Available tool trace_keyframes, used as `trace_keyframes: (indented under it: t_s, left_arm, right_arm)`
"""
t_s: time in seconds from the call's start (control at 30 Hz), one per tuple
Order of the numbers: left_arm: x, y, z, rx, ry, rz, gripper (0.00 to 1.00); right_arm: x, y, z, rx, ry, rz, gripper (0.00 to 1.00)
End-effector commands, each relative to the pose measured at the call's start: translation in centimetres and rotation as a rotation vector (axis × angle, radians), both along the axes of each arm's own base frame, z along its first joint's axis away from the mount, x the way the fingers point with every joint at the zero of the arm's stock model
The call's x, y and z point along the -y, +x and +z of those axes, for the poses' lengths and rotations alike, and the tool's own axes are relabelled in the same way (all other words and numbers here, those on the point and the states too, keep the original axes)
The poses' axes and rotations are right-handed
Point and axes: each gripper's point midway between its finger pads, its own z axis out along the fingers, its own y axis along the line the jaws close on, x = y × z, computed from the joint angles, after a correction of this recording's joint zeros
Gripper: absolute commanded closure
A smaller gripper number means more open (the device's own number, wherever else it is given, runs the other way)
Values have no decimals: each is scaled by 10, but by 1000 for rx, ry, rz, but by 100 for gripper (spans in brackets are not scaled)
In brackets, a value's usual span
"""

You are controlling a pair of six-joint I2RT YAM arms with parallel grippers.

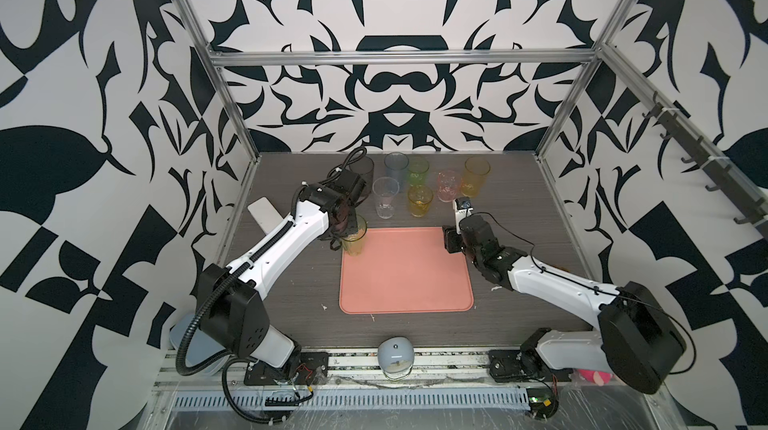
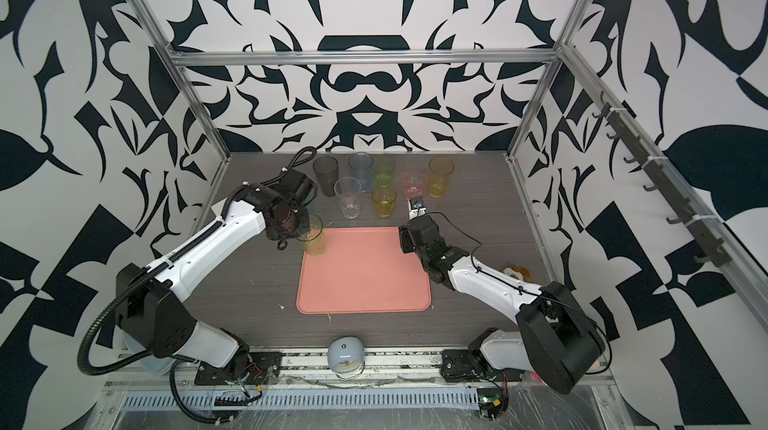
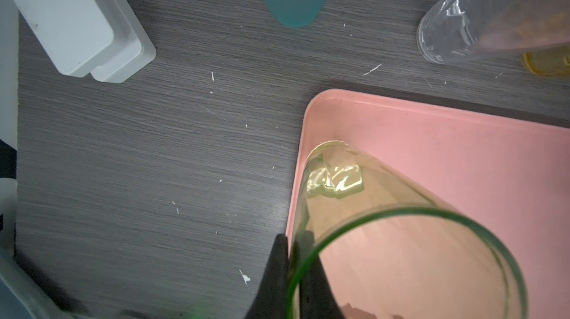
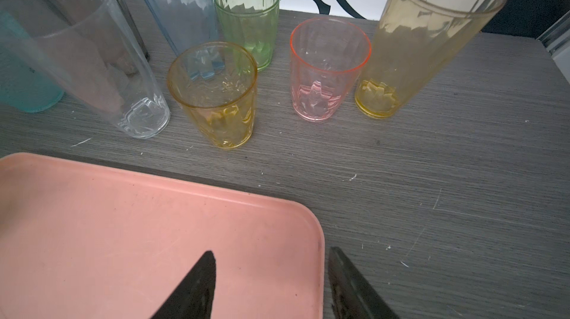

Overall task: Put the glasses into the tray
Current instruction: 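Lower the held green glass onto the tray corner nearest the left gripper, then open the left gripper to release the green glass upright on the tray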

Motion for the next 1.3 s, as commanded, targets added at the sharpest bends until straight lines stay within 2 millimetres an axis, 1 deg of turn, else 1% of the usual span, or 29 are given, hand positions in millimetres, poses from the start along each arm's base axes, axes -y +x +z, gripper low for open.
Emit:
trace_keyframes:
  t_s: [0.0,0.13,0.53,0.8,1.0,1.03,1.27]
  left_arm:
    - [1,7,-7,-7,-13,6,100]
    - [-1,11,-17,-26,-19,16,100]
    - [3,19,-35,-50,-29,20,100]
    - [4,24,-40,-67,-10,19,100]
    - [6,28,-38,-64,-9,16,98]
    - [7,28,-37,-63,-12,16,96]
    - [5,27,-32,-63,-9,25,75]
  right_arm:
    - [-2,6,14,42,18,-8,39]
    - [-2,6,14,44,16,-8,39]
    - [-5,7,10,28,16,1,39]
    - [-6,8,9,25,14,2,39]
    - [-5,8,9,24,12,-2,39]
    - [-6,8,10,25,12,-1,39]
    - [-4,8,11,27,11,-6,39]
